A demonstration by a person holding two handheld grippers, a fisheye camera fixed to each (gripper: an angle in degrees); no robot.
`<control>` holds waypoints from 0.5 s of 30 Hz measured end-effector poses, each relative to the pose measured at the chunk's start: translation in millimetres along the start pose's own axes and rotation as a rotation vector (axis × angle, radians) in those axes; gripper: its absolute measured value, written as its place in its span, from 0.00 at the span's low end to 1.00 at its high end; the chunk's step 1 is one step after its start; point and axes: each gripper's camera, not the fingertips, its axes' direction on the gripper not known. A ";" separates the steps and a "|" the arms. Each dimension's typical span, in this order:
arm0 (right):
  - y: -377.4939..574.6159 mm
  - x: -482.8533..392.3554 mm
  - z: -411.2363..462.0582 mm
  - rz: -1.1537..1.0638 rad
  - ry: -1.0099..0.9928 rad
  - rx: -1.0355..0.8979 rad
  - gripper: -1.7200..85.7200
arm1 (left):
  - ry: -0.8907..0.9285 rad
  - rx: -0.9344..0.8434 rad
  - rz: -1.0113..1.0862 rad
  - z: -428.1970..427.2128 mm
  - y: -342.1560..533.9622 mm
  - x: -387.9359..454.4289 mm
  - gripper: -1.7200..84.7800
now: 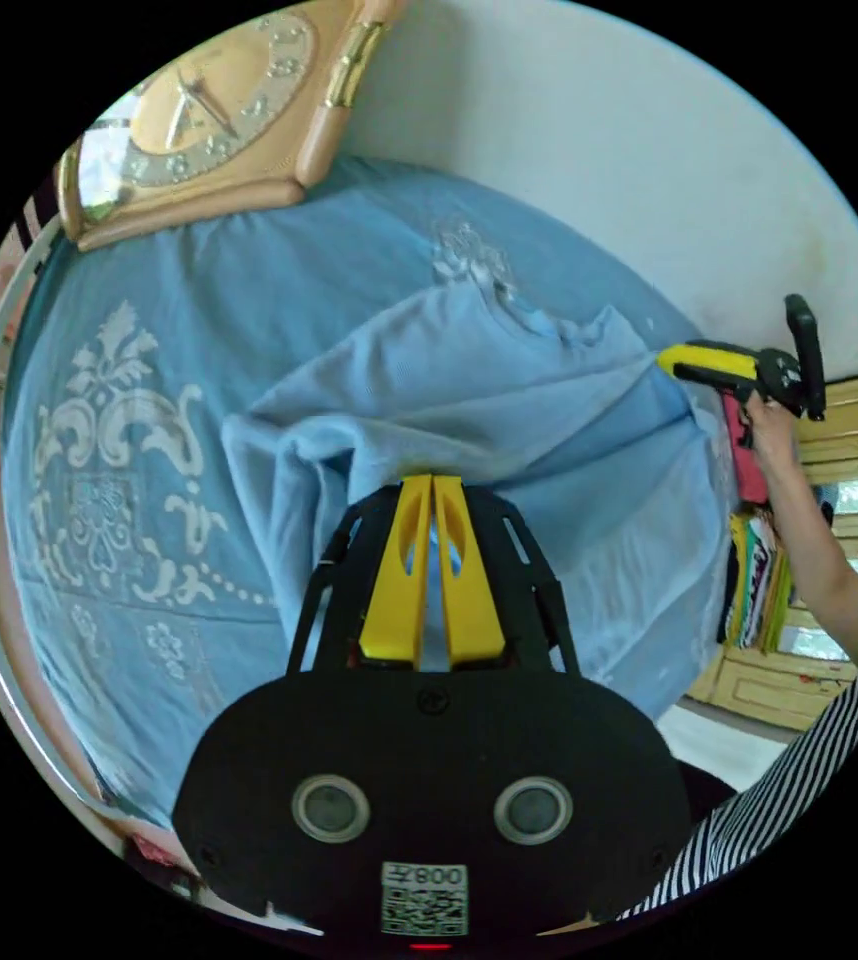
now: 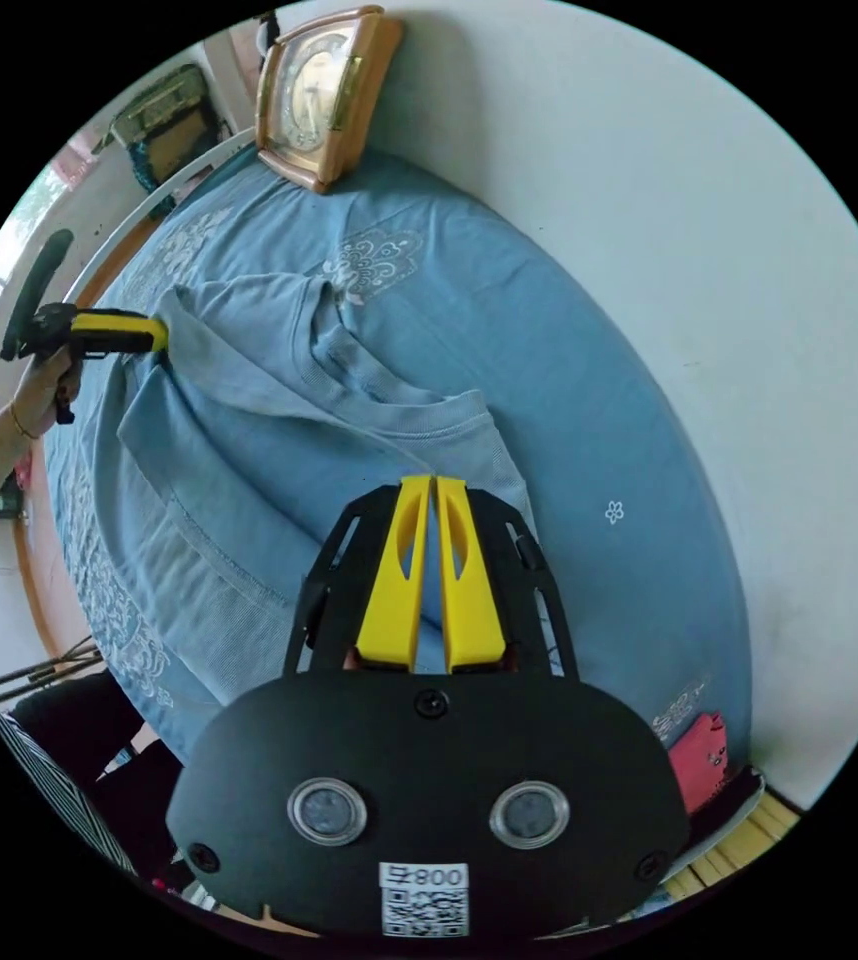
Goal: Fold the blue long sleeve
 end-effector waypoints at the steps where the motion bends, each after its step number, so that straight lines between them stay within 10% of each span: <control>1: -4.5 8.9 1.4 0.026 0.000 -0.015 0.03 | -0.019 0.026 -0.007 -4.6 -4.6 0.4 0.02; 15: 73.3 56.4 -8.3 0.221 -0.108 0.059 0.02 | -0.098 0.033 0.109 -13.2 -28.8 43.2 0.02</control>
